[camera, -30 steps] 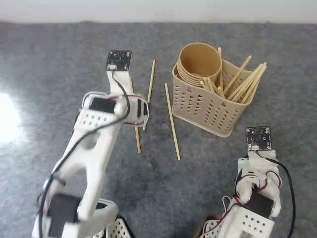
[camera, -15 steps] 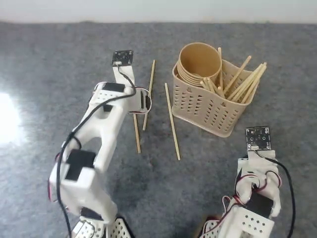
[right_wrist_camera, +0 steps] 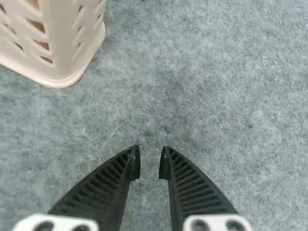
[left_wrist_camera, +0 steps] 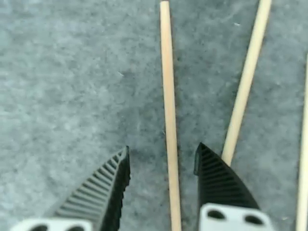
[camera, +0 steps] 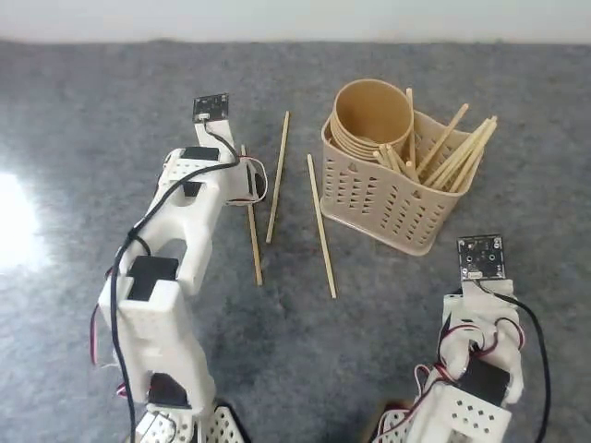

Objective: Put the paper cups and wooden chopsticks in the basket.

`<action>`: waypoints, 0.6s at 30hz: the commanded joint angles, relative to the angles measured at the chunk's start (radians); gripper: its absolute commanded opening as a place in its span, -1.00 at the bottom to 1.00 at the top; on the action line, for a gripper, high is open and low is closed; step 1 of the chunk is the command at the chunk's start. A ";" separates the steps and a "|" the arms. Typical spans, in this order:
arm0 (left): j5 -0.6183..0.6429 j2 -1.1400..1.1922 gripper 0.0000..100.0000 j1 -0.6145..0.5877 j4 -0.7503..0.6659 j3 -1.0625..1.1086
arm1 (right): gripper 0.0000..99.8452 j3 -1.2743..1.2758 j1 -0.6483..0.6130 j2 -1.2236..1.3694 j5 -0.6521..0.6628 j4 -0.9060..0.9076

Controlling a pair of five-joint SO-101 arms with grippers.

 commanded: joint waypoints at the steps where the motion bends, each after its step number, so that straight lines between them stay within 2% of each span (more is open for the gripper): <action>1: 0.003 -0.006 -0.72 0.003 -0.014 -0.050 | -0.84 0.021 -0.008 -0.005 0.014 -0.012; 4: -0.002 0.005 -0.96 0.005 0.026 -0.079 | -0.84 0.021 -0.008 -0.005 0.014 -0.012; 5: -0.018 0.014 -0.98 0.009 0.040 -0.088 | -0.84 0.021 -0.008 -0.005 0.014 -0.012; 11: -0.060 0.135 -0.87 0.063 0.224 -0.240 | -0.84 0.021 -0.008 -0.005 0.014 -0.010; 18: -0.061 0.331 -0.97 0.055 0.427 -0.526 | -0.84 0.021 -0.007 -0.005 0.014 -0.010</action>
